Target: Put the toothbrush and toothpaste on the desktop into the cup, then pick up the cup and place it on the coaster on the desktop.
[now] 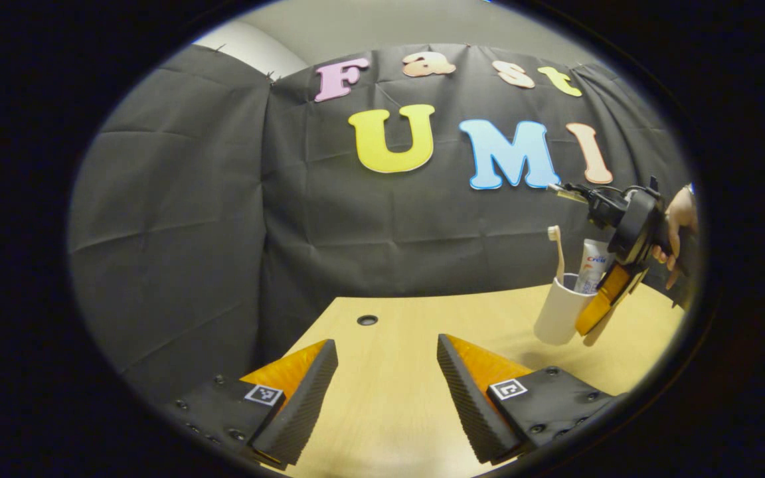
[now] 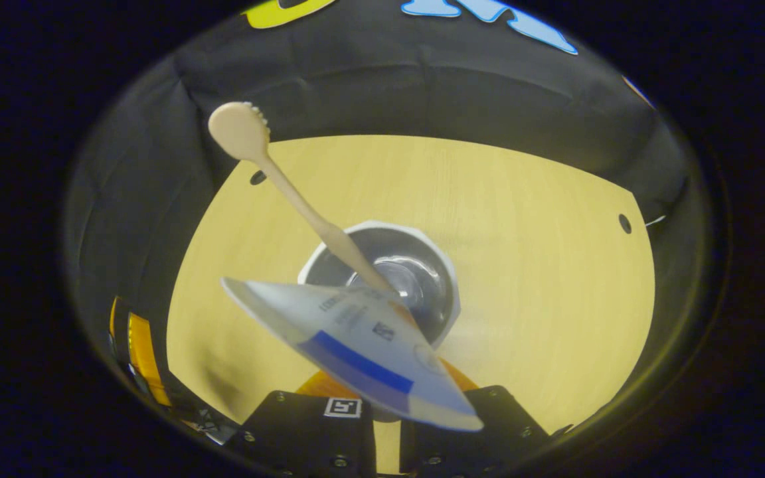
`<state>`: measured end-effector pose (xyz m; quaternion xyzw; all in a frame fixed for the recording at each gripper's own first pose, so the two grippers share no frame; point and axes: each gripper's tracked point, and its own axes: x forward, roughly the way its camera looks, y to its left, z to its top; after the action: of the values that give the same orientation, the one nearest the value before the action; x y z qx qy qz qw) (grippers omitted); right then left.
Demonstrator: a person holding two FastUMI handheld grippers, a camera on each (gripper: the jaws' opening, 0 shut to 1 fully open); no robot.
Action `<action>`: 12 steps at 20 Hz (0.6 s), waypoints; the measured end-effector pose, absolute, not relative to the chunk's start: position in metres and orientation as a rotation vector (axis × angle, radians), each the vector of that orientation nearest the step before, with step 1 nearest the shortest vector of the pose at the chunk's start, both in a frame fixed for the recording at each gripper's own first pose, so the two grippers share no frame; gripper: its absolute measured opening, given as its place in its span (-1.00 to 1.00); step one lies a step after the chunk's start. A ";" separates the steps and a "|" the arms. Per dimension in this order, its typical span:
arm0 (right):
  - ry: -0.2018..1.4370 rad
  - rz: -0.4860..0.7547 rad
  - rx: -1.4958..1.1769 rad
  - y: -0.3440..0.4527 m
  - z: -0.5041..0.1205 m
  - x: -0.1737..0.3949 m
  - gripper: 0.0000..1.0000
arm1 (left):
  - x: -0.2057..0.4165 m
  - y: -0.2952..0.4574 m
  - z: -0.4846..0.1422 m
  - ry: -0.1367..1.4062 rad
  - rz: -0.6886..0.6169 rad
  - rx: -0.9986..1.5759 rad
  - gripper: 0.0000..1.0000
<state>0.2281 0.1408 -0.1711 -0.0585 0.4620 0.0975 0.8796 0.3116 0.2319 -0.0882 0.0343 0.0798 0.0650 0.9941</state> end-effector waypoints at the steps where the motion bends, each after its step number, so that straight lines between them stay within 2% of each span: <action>1: 0.968 0.206 -0.125 0.143 -0.174 0.228 -0.82 | 0.311 0.236 -0.089 0.160 0.136 0.067 0.94; 2: 0.975 0.206 -0.125 0.145 -0.177 0.228 -0.82 | 0.311 0.239 -0.091 0.162 0.140 0.065 1.00; 3: 0.978 0.210 -0.124 0.149 -0.180 0.229 -0.82 | 0.310 0.244 -0.094 0.166 0.144 0.065 0.94; 12: 1.009 0.240 -0.162 0.165 -0.194 0.232 -0.83 | 0.312 0.274 -0.112 0.197 0.177 0.063 0.94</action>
<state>0.2318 0.1650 -0.1940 -0.0775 0.4816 0.1145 0.8654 0.3117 0.2741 -0.1115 0.0313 0.0982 0.0883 0.9908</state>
